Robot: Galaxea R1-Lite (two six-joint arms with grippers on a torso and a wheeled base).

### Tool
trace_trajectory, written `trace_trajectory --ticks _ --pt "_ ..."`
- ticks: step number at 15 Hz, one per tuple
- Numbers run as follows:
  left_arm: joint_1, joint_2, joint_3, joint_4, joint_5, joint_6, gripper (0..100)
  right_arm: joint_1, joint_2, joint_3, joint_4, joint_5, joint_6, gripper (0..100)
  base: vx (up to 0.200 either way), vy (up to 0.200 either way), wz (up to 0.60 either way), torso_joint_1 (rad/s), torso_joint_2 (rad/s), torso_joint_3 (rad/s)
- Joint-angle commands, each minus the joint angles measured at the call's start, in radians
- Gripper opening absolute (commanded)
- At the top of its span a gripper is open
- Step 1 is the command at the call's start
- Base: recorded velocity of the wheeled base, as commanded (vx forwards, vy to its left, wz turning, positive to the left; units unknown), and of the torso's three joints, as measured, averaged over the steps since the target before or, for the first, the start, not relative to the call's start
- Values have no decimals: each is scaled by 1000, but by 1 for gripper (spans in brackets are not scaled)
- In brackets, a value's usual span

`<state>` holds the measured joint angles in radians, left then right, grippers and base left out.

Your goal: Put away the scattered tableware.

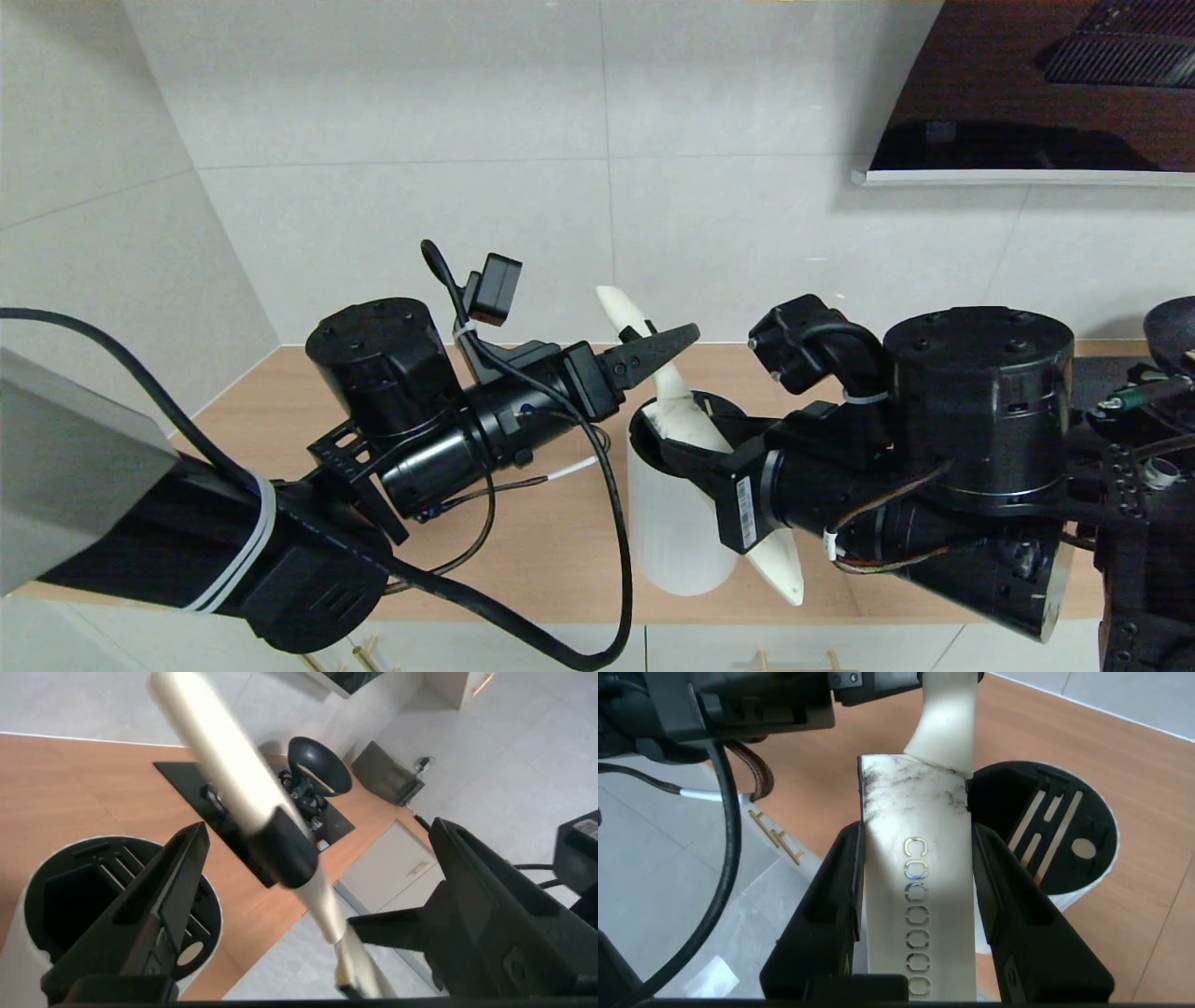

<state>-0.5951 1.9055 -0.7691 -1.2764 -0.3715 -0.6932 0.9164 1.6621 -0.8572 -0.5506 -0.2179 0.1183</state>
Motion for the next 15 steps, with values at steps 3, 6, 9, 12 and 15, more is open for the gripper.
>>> trace_trajectory --ticks 3,6,9,12,15 --pt "0 1 -2 0 0 0 100 2 5 3 -2 0 0 0 0 0 0 0 0 0" --pt "1 6 -4 0 0 0 100 2 5 3 -2 0 0 0 0 0 0 0 0 0" --pt "1 13 -7 0 9 3 100 2 4 3 -2 0 0 0 0 0 0 0 0 0" --pt "1 12 -9 0 9 4 0 16 2 3 -2 0 0 0 0 0 0 0 0 0" --pt "6 12 -9 0 8 4 0 16 1 3 -2 0 1 0 0 0 0 0 0 0"
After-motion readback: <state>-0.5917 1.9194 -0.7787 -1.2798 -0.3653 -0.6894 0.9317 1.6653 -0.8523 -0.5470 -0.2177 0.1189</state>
